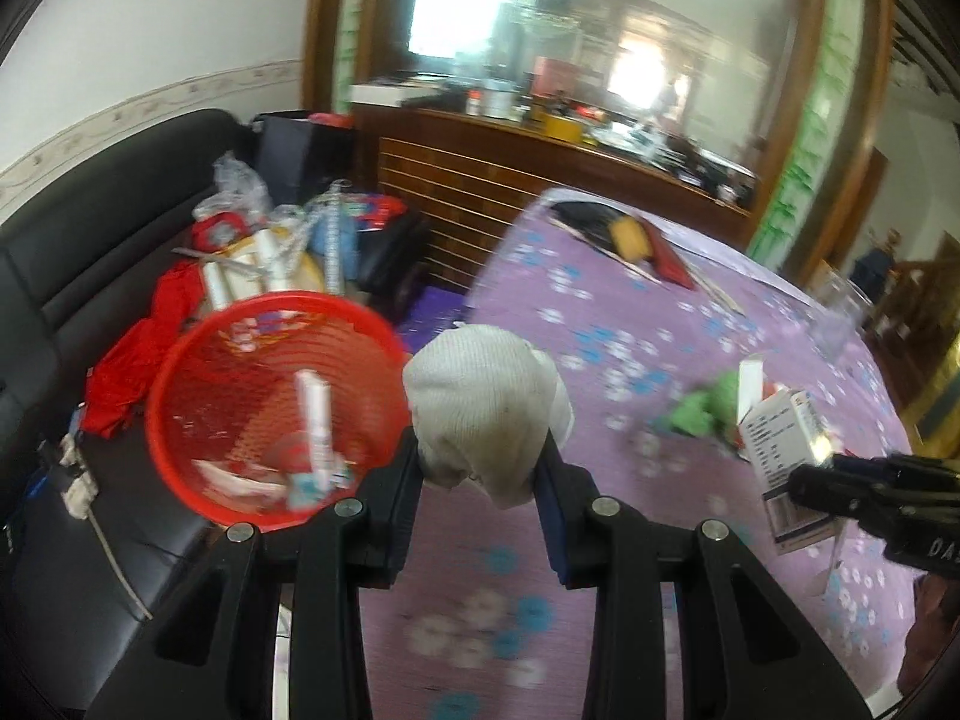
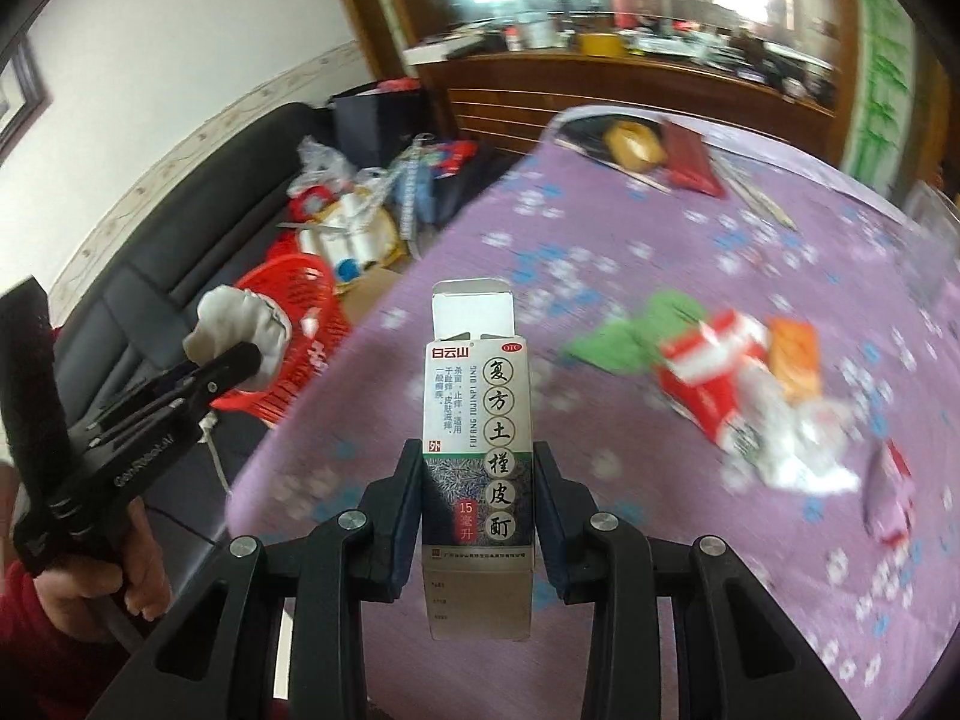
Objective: Collect trash
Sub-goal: 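Carry both items over the red wastebasket and open both tools to drop them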
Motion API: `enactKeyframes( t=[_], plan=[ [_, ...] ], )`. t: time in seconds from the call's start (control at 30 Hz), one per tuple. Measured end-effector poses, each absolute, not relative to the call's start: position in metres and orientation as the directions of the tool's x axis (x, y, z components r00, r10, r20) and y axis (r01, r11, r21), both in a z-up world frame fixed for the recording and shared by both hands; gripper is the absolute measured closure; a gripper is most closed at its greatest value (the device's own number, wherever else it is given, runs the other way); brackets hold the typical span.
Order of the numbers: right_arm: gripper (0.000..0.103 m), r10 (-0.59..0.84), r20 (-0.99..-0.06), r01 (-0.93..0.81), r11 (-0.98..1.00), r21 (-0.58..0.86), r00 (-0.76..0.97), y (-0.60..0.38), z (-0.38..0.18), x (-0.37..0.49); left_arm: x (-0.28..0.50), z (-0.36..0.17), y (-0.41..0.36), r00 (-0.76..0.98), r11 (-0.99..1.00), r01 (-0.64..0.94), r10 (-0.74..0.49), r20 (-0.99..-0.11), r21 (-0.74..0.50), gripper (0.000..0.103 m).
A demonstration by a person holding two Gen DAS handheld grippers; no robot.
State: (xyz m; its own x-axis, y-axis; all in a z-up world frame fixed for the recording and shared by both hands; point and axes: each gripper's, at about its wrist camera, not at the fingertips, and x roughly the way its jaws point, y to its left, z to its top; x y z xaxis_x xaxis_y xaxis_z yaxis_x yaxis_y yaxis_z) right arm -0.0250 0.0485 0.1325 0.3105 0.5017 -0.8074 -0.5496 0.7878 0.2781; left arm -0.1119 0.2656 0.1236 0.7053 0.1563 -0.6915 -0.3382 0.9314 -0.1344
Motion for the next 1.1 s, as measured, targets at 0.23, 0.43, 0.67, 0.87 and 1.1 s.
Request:
enactKeyframes(
  t=[0.23,0.43,0.67,0.87,1.1],
  plan=[
    [0.066,0.563,-0.793,-0.638,0.704,0.313,0.232,0.136,0.140,-0.012,-0.122,0.124,0.334,0.679,0.897,-0.421,0.211,-0.703,-0.138,0.069],
    [0.065,0.587,-0.794,-0.678,0.649,0.345,0.158,0.211,0.132,-0.002,-0.114,0.115,0.378,0.643,0.878,-0.461,0.229,-0.731,-0.131,0.068],
    [0.064,0.590,-0.800,-0.682,0.631,0.369,0.113,0.274,0.116,0.017,-0.104,0.106,0.404,0.620,0.863,-0.488,0.235,-0.749,-0.133,0.062],
    [0.052,0.620,-0.779,-0.662,0.622,0.419,0.090,0.300,0.111,0.031,-0.107,0.110,0.413,0.633,0.852,-0.499,0.234,-0.738,-0.158,0.047],
    [0.052,0.634,-0.766,-0.632,0.638,0.440,0.105,0.274,0.115,0.027,-0.113,0.113,0.398,0.641,0.862,-0.483,0.231,-0.732,-0.151,0.041]
  ],
)
